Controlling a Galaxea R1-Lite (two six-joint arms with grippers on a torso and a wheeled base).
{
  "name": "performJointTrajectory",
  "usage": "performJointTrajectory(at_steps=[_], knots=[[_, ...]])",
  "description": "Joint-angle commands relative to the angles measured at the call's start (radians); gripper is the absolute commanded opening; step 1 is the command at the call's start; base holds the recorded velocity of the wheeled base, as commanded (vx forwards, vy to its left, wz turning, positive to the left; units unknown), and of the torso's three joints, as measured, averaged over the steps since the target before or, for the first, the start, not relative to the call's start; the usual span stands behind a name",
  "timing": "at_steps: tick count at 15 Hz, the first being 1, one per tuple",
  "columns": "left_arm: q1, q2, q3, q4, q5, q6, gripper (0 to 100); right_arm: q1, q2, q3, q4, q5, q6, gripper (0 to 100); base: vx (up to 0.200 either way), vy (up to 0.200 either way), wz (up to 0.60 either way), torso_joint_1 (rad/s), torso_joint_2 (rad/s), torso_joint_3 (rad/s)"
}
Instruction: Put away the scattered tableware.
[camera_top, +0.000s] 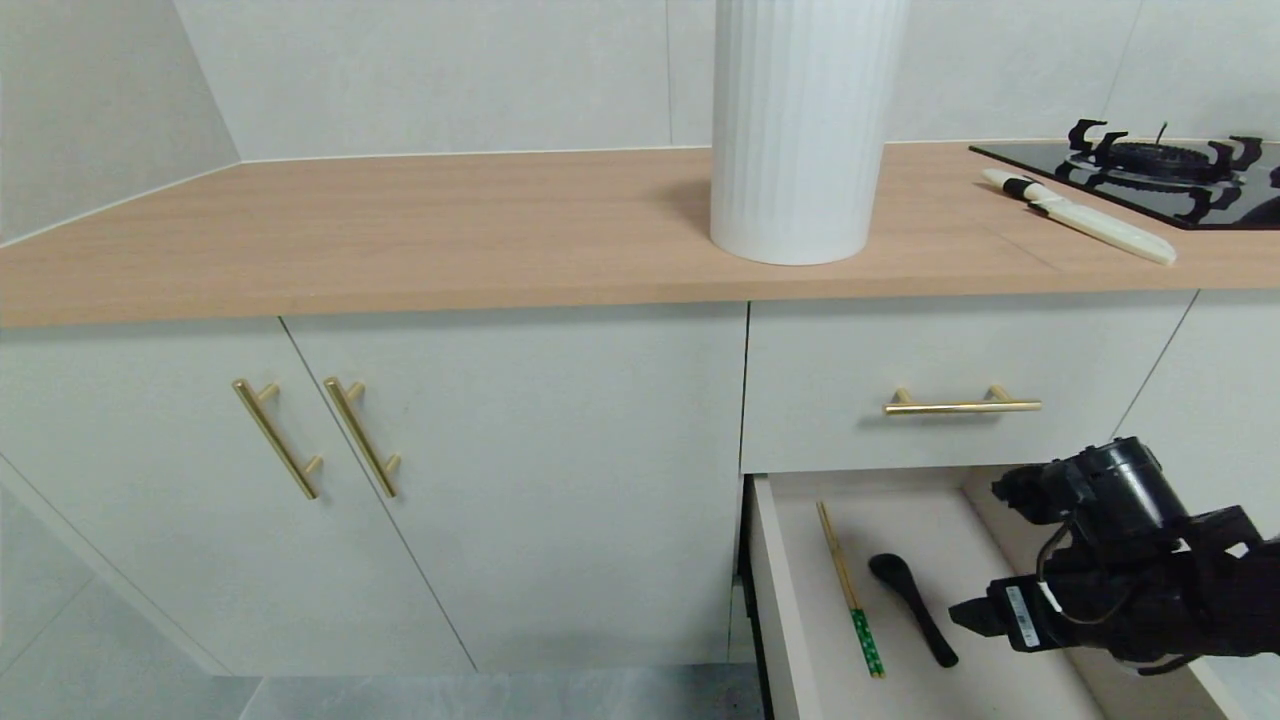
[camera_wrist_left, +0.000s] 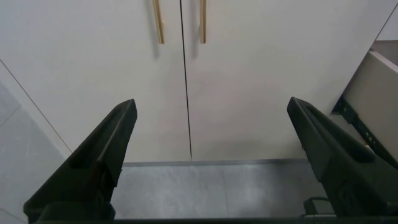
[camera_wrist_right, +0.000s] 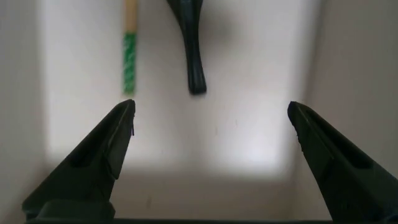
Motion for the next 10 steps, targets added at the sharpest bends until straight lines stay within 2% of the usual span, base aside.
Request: performJointTrajectory(at_steps=[1,4,10], knots=[[0.0,0.002,0.0,0.0,0.001,0.0,100,0.057,-0.188,0.001,0.104,0.014,0.012,100,0.0,0.0,0.0,0.0,0.0,0.0],[0.0,0.002,0.0,0.0,0.001,0.0,100,0.066,-0.247,-0.024,0.183,0.015,0.039,100,0.0,0.0,0.0,0.0,0.0,0.0],[0.0,0.002,0.0,0.0,0.001,0.0,100,0.066,-0.299,-0.03,0.188,0.012,0.039,100,0.0,0.0,0.0,0.0,0.0,0.0]])
